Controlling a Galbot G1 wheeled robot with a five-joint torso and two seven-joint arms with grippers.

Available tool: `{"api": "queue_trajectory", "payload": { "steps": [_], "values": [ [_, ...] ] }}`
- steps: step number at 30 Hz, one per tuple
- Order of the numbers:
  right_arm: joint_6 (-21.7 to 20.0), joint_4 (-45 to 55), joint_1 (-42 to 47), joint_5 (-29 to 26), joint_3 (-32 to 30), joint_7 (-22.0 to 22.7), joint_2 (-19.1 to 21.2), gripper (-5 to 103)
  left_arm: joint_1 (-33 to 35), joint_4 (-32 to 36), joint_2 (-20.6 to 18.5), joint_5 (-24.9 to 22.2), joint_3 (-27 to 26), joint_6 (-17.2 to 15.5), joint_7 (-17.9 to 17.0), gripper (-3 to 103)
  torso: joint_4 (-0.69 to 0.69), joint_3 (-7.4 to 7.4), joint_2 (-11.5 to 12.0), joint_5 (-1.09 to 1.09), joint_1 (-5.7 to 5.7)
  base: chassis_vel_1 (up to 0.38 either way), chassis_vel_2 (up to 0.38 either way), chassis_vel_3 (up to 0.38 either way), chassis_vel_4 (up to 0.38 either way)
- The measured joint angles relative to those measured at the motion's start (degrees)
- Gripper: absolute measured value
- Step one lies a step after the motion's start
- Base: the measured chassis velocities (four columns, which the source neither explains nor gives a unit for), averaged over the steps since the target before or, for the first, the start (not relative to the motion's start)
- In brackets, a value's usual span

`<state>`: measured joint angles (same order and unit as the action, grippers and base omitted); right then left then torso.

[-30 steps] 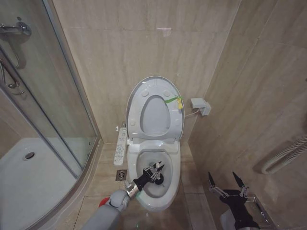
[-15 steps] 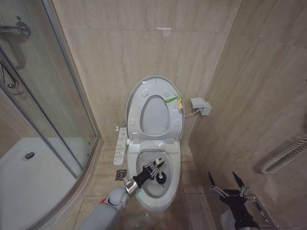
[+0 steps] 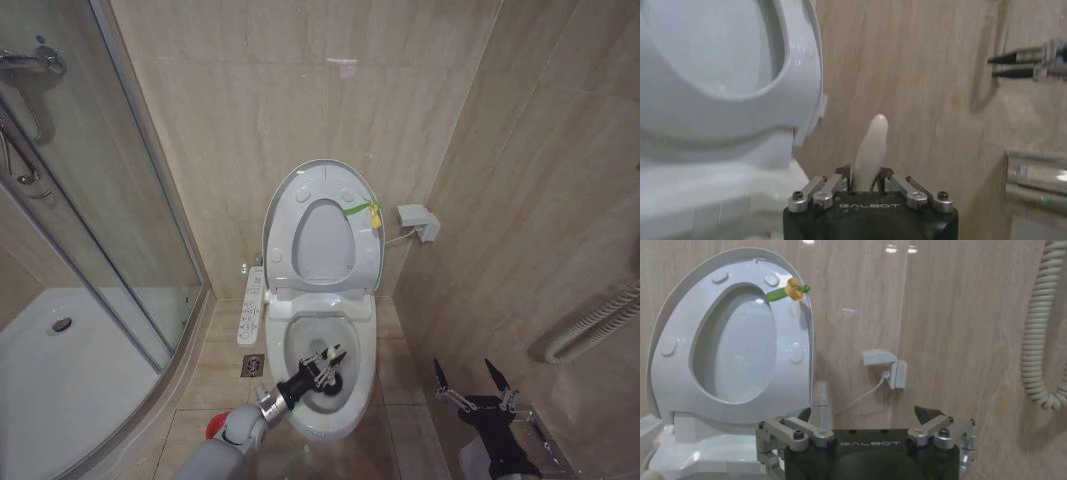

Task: Open the toilet lid, clean the toilet bowl with a toilet brush, close the toilet lid, and flush.

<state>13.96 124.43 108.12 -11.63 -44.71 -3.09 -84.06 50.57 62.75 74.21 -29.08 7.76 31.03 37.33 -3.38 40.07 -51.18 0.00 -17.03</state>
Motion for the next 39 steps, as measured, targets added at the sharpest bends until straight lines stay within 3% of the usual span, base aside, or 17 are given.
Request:
{"api": "queue_trajectory", "payload": {
  "steps": [7, 10, 15, 25, 31, 33, 39],
  "values": [
    [0.0, 0.0, 0.0, 0.0, 0.0, 0.0, 0.0, 100, -1.3, -0.2, 0.4, -0.7, 0.2, -0.1, 0.0, 26, -0.03, 0.00, 0.0, 0.00, 0.00, 0.000, 0.000, 0.000, 0.000],
    [0.0, 0.0, 0.0, 0.0, 0.0, 0.0, 0.0, 100, -0.3, 5.3, -0.8, -3.2, 0.9, -1.9, -0.9, 26, -0.03, 0.00, 0.0, 0.00, 0.00, 0.000, 0.000, 0.000, 0.000],
    [0.0, 0.0, 0.0, 0.0, 0.0, 0.0, 0.0, 100, 0.5, 8.8, -1.2, -4.7, 1.4, -3.0, -1.2, 26, -0.03, -0.01, 0.0, 0.01, 0.00, 0.000, 0.000, 0.000, 0.000],
    [0.0, 0.0, 0.0, 0.0, 0.0, 0.0, 0.0, 100, -1.3, -2.6, 1.9, -3.2, 0.5, 0.2, 1.4, 25, -0.01, -0.01, 0.0, 0.00, 0.00, 0.000, 0.000, 0.000, 0.000],
    [0.0, 0.0, 0.0, 0.0, 0.0, 0.0, 0.0, 100, -0.3, 6.9, 1.3, -5.7, 0.3, -1.8, 0.5, 26, -0.04, -0.01, 0.0, 0.00, 0.00, 0.000, 0.000, 0.000, 0.000],
    [0.0, 0.0, 0.0, 0.0, 0.0, 0.0, 0.0, 100, -0.3, 7.3, 1.6, -5.8, 0.5, -1.9, 0.6, 26, -0.04, -0.01, 0.0, 0.00, 0.00, 0.000, 0.000, 0.000, 0.000],
    [0.0, 0.0, 0.0, 0.0, 0.0, 0.0, 0.0, 100, -1.6, -0.9, 2.9, -3.2, 0.4, 0.4, 2.1, 23, -0.02, -0.02, 0.0, -0.02, 0.00, 0.000, 0.000, 0.000, 0.000]
  ]
}}
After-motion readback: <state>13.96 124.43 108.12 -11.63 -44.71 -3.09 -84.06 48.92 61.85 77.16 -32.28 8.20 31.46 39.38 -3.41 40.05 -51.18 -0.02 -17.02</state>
